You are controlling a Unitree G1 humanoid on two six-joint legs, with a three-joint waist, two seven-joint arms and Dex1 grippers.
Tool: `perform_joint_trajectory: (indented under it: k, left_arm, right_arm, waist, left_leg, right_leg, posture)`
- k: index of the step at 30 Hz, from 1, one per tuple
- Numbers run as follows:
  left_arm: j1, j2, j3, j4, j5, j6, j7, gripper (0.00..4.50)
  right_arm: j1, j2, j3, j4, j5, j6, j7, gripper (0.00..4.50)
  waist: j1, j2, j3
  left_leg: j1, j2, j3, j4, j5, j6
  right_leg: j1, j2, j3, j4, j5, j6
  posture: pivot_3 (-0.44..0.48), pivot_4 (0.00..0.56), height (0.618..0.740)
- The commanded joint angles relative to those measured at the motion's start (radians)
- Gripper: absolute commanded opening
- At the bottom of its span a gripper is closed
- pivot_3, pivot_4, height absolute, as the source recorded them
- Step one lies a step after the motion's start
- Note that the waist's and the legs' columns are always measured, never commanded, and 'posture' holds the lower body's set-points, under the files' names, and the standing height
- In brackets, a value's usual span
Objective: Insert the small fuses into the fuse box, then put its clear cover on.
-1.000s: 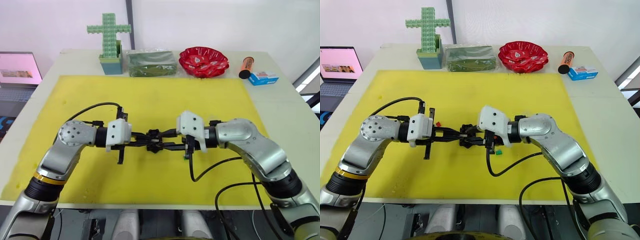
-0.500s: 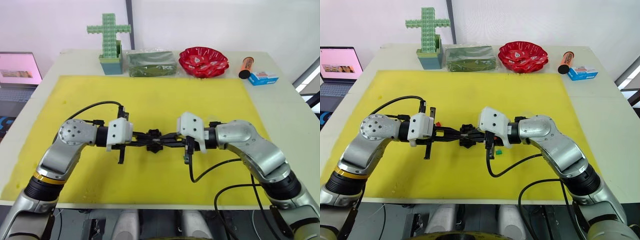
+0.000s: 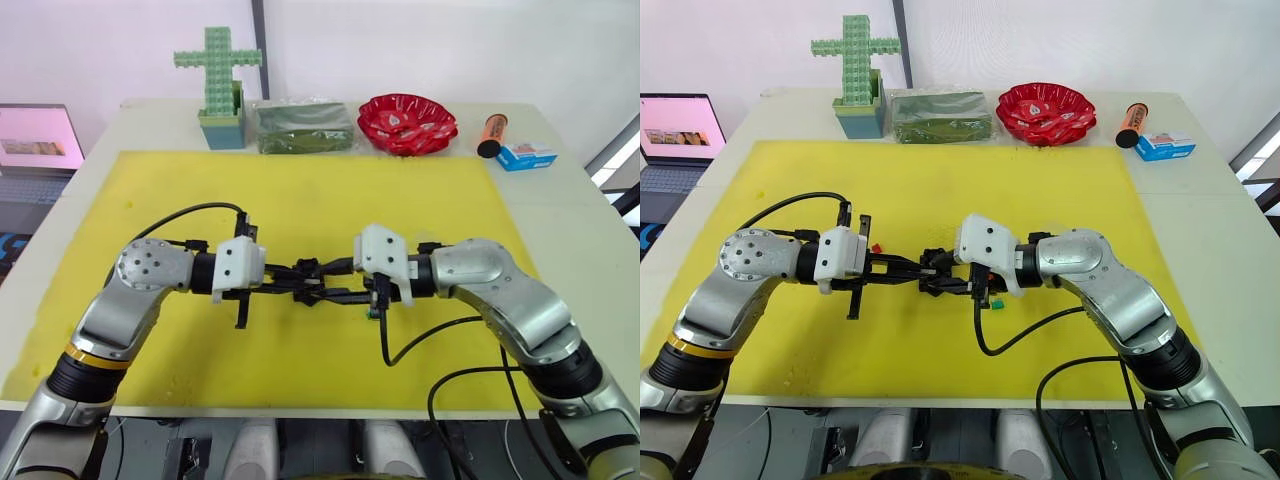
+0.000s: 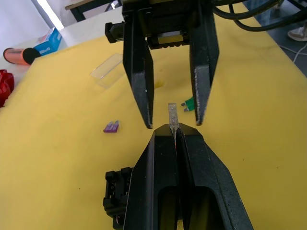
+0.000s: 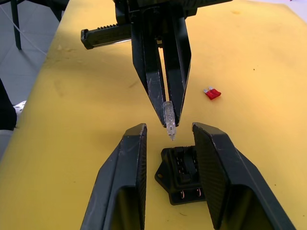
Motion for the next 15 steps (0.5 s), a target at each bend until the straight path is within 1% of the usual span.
perform_joint_trajectory:
  k: [1,15]
  left_arm:
    - [-0.005,0.006,0.019,-0.020,-0.004,-0.012,-0.005,0.00]
    - [0.009,0.006,0.021,-0.015,0.003,-0.028,-0.012,0.00]
  right_arm:
    - [-0.010,0.011,-0.017,-0.019,0.008,-0.013,-0.001,1.38]
    - [-0.006,0.013,-0.020,-0.043,0.021,0.000,-0.007,1.38]
  waist:
    - [0.000,0.000,0.000]
    - [0.000,0.000,0.000]
  left_leg:
    - [0.000,0.000,0.000,0.000,0.000,0.000]
    - [0.000,0.000,0.000,0.000,0.000,0.000]
  right_leg:
    - [0.000,0.000,0.000,0.000,0.000,0.000]
    - [0.000,0.000,0.000,0.000,0.000,0.000]
  posture:
    - [0.000,0.150,0.740]
    - [0.000,0.150,0.740]
